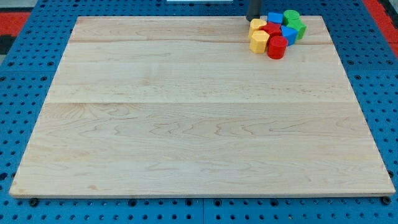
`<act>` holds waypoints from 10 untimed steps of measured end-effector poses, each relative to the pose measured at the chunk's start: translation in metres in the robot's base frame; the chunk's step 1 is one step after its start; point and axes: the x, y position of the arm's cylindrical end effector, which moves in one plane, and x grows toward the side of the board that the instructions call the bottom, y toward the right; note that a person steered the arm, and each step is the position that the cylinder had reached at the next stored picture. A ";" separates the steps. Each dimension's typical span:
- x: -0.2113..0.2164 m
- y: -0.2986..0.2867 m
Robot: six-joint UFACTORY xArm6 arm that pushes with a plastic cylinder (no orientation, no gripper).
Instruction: Move your arm towards the green blocks
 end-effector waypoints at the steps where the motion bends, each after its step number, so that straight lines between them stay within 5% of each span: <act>1: 0.010 -0.008; 4: 0.167 -0.107; 6: 0.219 -0.027; 7: 0.228 0.030; 10: 0.102 0.131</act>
